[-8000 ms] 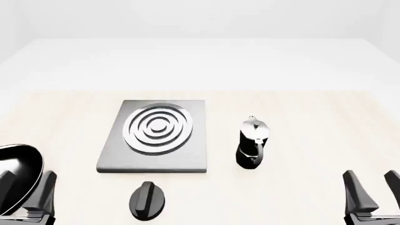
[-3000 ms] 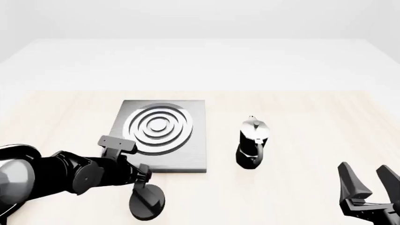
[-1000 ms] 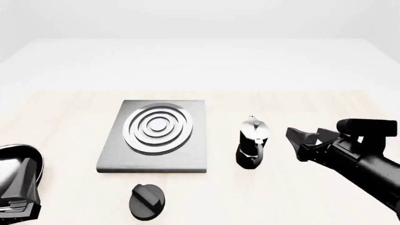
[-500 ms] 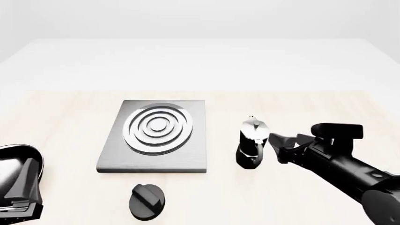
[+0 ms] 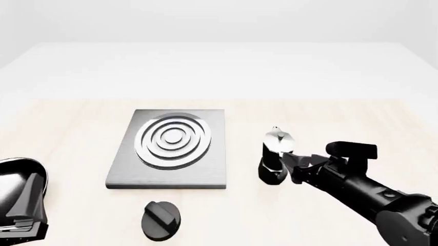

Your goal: Turn on the stove and put the moka pot on it.

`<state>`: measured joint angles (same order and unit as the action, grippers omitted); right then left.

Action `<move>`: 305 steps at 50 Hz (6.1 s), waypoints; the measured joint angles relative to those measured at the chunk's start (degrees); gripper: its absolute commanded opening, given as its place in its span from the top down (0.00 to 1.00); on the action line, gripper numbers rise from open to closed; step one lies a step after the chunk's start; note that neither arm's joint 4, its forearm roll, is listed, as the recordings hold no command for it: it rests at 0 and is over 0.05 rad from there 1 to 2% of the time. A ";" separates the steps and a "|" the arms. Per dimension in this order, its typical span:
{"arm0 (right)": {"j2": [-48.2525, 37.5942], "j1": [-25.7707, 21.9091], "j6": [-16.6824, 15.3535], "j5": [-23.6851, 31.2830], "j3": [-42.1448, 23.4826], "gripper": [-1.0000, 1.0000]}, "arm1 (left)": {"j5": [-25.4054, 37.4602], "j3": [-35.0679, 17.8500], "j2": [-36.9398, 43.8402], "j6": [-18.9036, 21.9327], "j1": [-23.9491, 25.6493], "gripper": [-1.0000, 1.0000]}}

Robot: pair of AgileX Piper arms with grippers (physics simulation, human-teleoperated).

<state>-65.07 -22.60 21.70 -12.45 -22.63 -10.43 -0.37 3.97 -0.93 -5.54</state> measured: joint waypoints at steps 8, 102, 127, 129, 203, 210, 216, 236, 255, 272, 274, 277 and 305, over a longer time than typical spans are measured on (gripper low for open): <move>-1.82 -0.63 1.71 -2.32 0.70 0.00 | -0.19 0.10 0.12 0.05 0.00 0.00; -17.67 -1.48 1.81 -14.75 1.04 1.00 | -5.49 0.35 6.93 -0.39 1.08 0.00; -1.50 0.60 -5.33 6.41 -3.02 1.00 | -4.29 0.35 5.36 -0.04 1.74 0.00; -0.52 0.47 -5.81 8.03 -3.68 1.00 | -4.23 0.35 5.29 -0.01 1.79 0.00; -13.87 -14.67 -26.27 28.52 -40.97 1.00 | -4.78 0.35 6.03 -0.34 1.45 0.00; -16.63 -15.85 -26.67 27.96 -43.48 1.00 | -5.09 0.36 6.41 -0.47 1.40 0.00; -19.13 -16.91 -26.67 26.94 -45.21 1.00 | -5.49 0.36 6.90 -0.59 1.35 0.00; -27.76 -19.08 -27.18 25.29 -52.26 1.00 | -6.97 0.36 8.87 -1.12 1.17 0.00; -35.48 -20.31 -27.58 24.19 -57.93 1.00 | -8.44 0.36 10.78 -1.45 1.13 0.00; -42.84 -19.52 -27.36 22.84 -62.57 1.00 | -11.16 0.33 14.34 -1.52 1.25 0.00; -43.67 -19.40 -27.25 22.63 -63.07 1.00 | -11.62 0.33 14.95 -1.54 1.37 0.00; -44.82 -19.24 -26.92 22.24 -63.76 1.00 | -12.22 0.32 15.75 -1.59 1.46 0.00; -53.16 -18.78 -25.01 19.61 -67.56 1.00 | -15.70 0.33 20.34 -2.23 1.60 0.00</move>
<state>-118.23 -41.38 -3.31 7.16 -90.19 -26.12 -0.04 24.32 -3.16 -3.94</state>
